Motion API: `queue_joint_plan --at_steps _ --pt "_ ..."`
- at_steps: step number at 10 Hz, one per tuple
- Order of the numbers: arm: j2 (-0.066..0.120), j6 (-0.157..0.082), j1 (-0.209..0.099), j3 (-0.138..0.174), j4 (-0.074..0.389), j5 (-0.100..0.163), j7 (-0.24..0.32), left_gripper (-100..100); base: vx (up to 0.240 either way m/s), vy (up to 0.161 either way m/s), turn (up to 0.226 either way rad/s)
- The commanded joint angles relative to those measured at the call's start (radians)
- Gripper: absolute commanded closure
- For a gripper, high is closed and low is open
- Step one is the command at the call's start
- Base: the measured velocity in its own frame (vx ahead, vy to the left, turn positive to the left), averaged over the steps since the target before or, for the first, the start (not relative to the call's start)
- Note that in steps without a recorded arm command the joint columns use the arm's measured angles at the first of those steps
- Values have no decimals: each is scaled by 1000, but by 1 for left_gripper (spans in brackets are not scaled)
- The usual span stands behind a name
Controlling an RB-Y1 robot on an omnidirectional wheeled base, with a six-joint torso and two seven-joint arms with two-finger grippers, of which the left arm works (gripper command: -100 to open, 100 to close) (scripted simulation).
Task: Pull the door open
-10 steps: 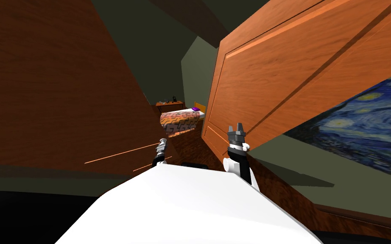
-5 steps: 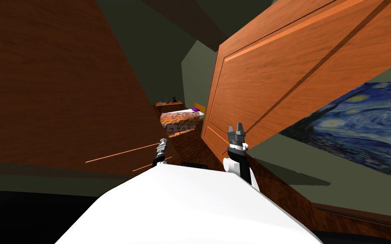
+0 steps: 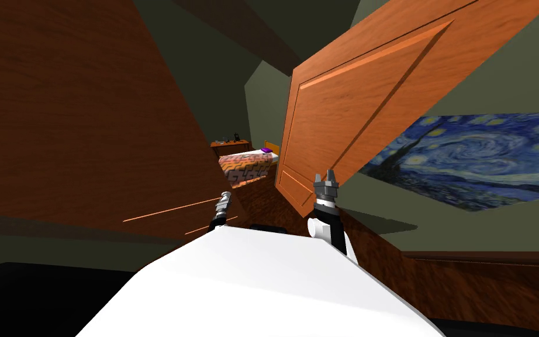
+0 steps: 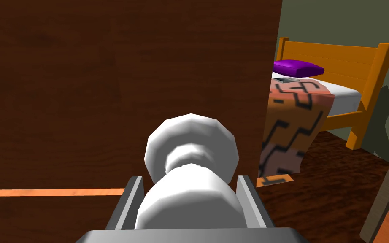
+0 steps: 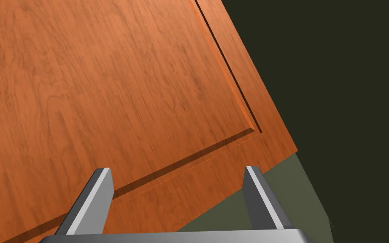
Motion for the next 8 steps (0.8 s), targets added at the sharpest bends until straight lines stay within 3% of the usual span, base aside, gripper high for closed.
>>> queue_joint_plan --at_steps 1,4,5,8 --pt "18 -14 8 -29 -3 -12 34 100 -233 20 -156" --pt "46 -26 26 -71 -15 -30 78 100 -275 1 -129" --pt "42 -23 24 -61 -10 -26 68 100 -115 -2 -23" --pt "67 -42 43 -102 -17 -46 106 100 -211 22 -99"
